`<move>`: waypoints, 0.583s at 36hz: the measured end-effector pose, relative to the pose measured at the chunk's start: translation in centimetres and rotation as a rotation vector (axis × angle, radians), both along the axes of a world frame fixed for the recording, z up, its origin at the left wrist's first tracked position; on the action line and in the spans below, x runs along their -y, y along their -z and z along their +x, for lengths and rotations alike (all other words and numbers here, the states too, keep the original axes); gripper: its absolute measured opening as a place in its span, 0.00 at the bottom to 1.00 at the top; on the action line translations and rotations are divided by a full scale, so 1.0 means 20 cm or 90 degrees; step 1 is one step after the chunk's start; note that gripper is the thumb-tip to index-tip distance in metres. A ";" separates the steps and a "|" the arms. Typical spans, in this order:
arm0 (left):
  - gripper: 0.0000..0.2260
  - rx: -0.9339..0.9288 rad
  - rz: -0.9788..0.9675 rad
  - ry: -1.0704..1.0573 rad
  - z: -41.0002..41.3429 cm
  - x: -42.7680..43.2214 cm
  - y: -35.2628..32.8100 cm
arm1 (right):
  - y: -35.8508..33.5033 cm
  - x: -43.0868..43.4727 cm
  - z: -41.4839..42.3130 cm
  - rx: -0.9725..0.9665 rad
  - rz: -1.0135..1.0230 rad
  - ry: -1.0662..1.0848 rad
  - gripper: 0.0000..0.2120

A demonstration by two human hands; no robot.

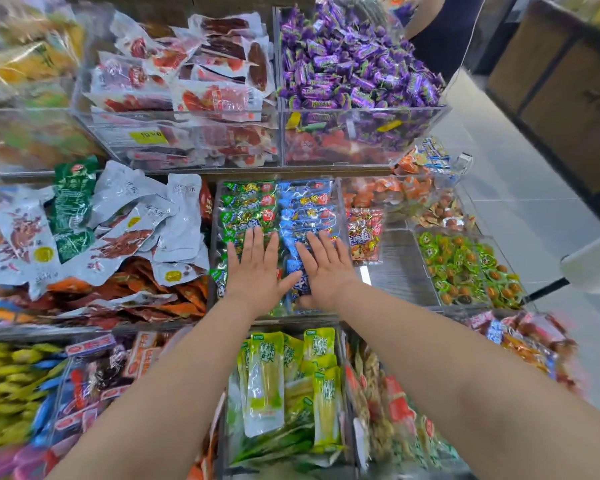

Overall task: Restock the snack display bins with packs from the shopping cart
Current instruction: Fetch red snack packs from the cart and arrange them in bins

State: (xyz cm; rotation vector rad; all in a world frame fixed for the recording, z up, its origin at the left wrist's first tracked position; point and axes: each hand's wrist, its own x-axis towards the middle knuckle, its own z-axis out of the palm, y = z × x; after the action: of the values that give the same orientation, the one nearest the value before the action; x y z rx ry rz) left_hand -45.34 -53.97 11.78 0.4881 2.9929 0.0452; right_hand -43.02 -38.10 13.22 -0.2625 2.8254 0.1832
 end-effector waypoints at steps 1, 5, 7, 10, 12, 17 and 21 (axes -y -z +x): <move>0.41 0.003 0.011 0.001 0.01 0.00 -0.02 | -0.02 -0.01 0.01 0.004 -0.018 -0.004 0.50; 0.35 -0.041 0.120 -0.016 0.07 0.00 -0.10 | -0.08 -0.06 0.09 -0.020 -0.157 -0.022 0.45; 0.30 -0.072 0.270 -0.016 0.12 -0.01 -0.14 | -0.11 -0.10 0.13 -0.052 -0.220 -0.016 0.41; 0.20 -0.135 0.444 0.002 0.22 -0.07 -0.21 | -0.13 -0.16 0.22 -0.131 -0.356 0.027 0.35; 0.17 -0.177 0.469 0.000 0.31 -0.13 -0.22 | -0.13 -0.22 0.32 -0.168 -0.461 0.095 0.31; 0.12 -0.183 0.523 -0.016 0.64 -0.34 -0.15 | -0.03 -0.45 0.68 -0.114 -0.599 0.378 0.17; 0.06 0.043 0.556 -0.047 0.94 -0.51 0.03 | 0.16 -0.65 1.12 -0.068 -0.692 0.575 0.10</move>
State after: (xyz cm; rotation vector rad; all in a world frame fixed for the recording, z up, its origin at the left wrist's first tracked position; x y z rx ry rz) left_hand -26.53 -43.72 11.18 0.4143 2.7715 1.3629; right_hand -20.62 -25.17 10.03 0.8164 2.5133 -1.5256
